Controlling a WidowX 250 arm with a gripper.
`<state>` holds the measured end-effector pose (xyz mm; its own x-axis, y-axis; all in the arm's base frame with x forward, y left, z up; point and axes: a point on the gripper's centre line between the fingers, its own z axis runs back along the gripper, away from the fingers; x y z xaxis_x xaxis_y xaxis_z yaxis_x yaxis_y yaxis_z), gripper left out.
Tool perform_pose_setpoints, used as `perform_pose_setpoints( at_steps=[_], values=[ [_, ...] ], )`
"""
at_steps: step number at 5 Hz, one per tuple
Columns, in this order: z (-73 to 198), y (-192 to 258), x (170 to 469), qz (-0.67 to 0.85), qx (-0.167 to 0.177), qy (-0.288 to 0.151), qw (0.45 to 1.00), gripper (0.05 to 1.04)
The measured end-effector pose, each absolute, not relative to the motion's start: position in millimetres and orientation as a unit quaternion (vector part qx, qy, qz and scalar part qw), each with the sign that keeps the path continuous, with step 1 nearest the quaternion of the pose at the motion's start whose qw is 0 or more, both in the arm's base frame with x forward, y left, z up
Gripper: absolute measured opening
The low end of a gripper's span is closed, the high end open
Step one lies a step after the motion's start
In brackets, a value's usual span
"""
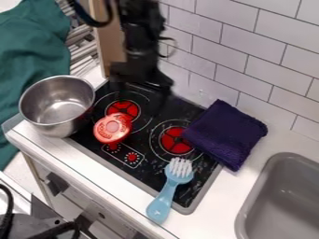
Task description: Move the red thing in the purple towel at the upper right of the stove
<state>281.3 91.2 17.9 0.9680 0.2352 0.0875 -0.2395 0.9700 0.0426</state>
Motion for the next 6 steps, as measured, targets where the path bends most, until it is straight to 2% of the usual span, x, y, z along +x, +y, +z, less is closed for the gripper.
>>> perform_pose_setpoints(
  at_steps=[1,3,4,5,6],
  values=[
    [17.9,101.4,275.0,0.119,0.032,-0.032,0.992,1.001],
    [13.5,88.4,271.9,0.116,0.02,-0.022,0.993,1.001],
    [6.0,82.3,269.3,0.117,0.004,-0.02,0.993,1.001],
    [-13.4,88.1,263.6,0.118,-0.003,0.001,0.993,1.001],
    [-19.4,102.8,266.3,0.126,-0.004,0.005,0.992,1.0]
  ],
)
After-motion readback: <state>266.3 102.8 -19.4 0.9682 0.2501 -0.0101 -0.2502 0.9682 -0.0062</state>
